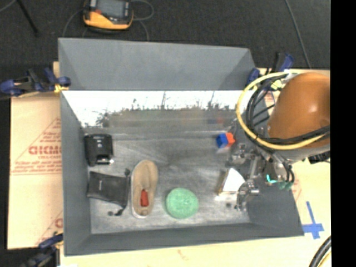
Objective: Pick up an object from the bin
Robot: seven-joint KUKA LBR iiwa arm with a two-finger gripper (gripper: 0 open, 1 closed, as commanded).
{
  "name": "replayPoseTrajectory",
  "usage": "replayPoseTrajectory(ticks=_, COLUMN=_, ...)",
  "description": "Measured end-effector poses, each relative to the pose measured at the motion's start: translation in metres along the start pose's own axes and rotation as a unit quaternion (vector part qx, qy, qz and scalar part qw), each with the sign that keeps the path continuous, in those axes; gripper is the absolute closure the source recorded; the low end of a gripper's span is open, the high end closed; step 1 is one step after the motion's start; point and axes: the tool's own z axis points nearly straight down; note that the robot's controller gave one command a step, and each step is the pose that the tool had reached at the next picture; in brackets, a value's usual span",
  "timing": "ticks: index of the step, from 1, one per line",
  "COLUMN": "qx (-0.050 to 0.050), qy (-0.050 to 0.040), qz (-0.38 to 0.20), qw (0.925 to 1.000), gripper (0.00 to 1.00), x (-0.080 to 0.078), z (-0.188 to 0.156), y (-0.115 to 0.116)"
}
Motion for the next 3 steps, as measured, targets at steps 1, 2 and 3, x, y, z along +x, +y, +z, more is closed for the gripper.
replayPoseTrajectory(ticks=1, qx=0.001, qy=-0.004, qz=-0.001, qw=1.0, gripper=0.0, x=-0.002, z=-0.004, y=0.0)
replayPoseTrajectory(ticks=2, qx=0.001, qy=-0.0087, qz=-0.012, qw=0.9999, gripper=0.0, x=-0.017, z=0.04, y=0.002)
replayPoseTrajectory(ticks=3, qx=0.001, qy=-0.0069, qz=-0.048, qw=0.9988, gripper=0.0, x=-0.047, z=0.1, y=-0.01)
